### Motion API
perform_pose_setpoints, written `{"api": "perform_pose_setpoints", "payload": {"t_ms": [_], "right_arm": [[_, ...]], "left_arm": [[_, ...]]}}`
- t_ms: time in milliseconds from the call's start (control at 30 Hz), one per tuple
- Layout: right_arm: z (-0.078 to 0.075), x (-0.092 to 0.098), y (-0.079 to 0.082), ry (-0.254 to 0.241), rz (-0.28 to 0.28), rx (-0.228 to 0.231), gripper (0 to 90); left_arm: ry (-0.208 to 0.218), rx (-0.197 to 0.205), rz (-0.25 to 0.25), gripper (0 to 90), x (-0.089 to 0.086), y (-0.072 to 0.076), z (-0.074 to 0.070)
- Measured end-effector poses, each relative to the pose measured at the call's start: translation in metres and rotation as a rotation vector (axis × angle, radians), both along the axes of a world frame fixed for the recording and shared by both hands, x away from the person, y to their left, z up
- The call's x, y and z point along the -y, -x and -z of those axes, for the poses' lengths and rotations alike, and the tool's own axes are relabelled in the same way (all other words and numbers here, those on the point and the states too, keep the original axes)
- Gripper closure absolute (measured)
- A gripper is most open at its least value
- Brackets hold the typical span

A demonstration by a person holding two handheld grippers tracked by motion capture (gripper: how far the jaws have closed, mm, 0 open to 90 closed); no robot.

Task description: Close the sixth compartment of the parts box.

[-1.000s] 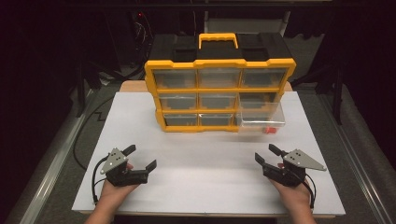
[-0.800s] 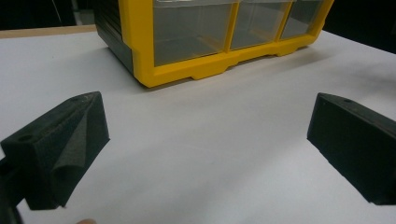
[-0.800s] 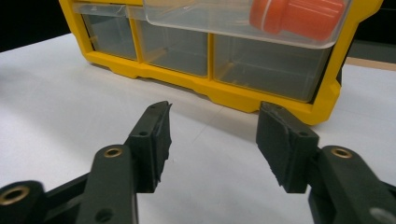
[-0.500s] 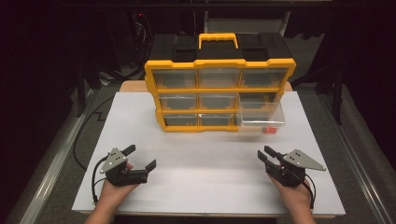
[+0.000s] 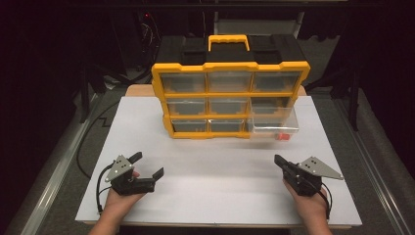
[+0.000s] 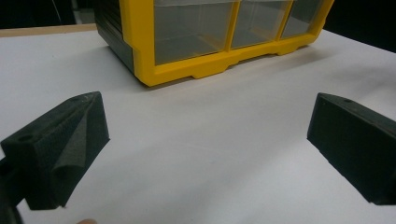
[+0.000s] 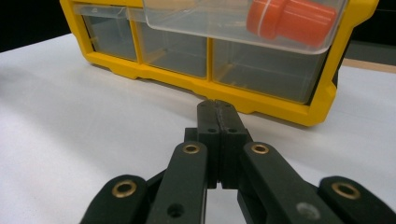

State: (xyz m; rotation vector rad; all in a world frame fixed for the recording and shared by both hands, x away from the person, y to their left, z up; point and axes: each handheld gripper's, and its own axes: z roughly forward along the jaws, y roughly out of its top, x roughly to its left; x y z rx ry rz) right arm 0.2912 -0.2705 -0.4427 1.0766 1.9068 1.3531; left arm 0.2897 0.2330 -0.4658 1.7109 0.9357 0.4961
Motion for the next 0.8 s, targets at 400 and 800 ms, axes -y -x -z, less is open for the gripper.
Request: {"api": "perform_pose_setpoints", "payload": {"t_ms": [400,800], "right_arm": [[-0.003,-0.004,0.002,0.011,-0.024,0.039,90.0],[-0.009,-0.016,0.001,0.012,-0.058,0.069,90.0]], "left_arm": [[-0.003,-0.003,0.007,0.3,0.0,0.0,0.0],[0.0,0.0,0.009,0.2,0.0,0.0,0.0]]}}
